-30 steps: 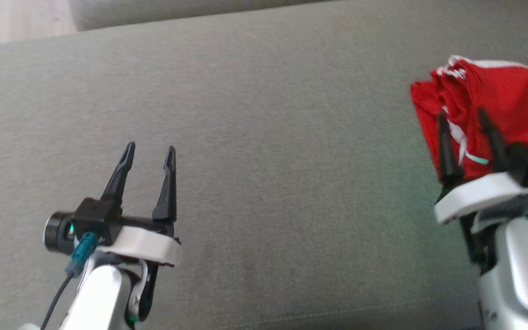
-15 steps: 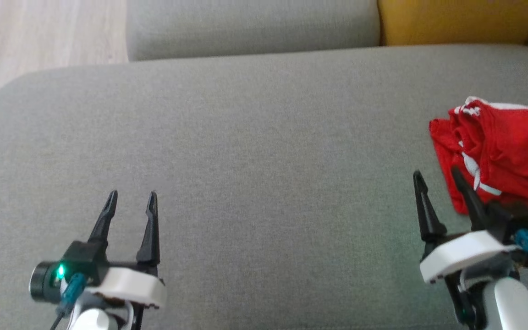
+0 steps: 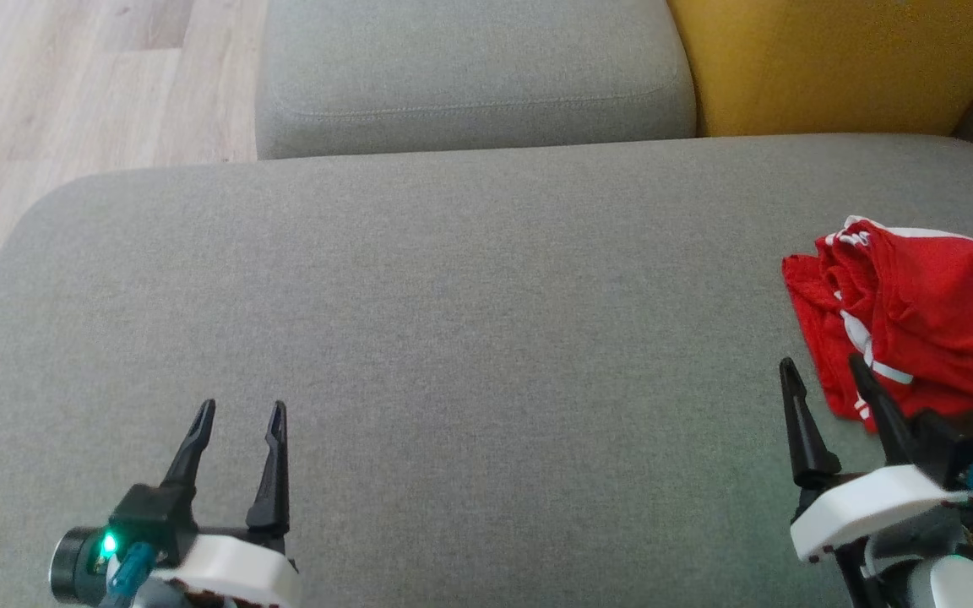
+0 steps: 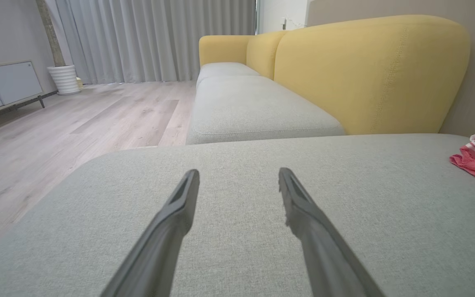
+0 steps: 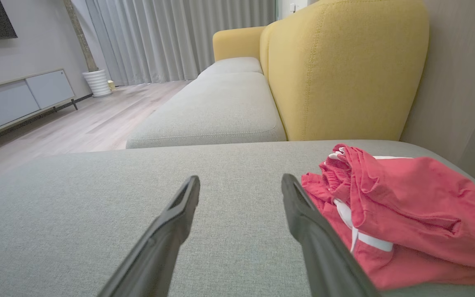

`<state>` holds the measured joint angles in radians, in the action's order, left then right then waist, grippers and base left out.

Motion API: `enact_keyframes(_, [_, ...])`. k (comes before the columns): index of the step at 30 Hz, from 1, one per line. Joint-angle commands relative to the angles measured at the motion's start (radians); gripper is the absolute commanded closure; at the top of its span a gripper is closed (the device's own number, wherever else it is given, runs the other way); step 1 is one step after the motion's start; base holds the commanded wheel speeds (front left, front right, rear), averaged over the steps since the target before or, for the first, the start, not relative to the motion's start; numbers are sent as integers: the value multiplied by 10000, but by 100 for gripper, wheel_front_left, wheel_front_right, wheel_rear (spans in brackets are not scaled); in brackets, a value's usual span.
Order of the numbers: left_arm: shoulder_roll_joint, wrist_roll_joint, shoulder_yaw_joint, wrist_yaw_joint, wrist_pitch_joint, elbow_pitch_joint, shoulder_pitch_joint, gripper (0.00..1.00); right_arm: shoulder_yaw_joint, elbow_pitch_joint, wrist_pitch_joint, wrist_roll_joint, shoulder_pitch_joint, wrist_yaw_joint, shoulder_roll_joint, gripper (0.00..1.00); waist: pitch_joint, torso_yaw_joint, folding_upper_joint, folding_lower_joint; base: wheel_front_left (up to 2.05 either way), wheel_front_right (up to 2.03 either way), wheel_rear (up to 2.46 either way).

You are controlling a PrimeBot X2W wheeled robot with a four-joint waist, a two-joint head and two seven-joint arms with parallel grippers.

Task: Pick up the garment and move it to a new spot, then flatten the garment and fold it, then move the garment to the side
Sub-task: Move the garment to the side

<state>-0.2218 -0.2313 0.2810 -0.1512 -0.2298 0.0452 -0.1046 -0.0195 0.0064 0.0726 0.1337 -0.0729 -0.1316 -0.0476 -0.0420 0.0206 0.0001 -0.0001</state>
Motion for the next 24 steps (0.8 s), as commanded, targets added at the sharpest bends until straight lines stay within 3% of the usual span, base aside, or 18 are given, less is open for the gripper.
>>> enact_keyframes(1, [-198, -62, -308, -51, -7, -400, 323, 0, 173, -433, 45, 65, 264, 9, -27, 0, -42, 23, -1, 1, 0, 0, 0])
enact_keyframes(24, [-293, -157, -110, -122, 91, -367, 332, 0, 110, -642, 152, 116, 93, 9, -26, 0, -134, 132, -1, 1, 0, 0, 0])
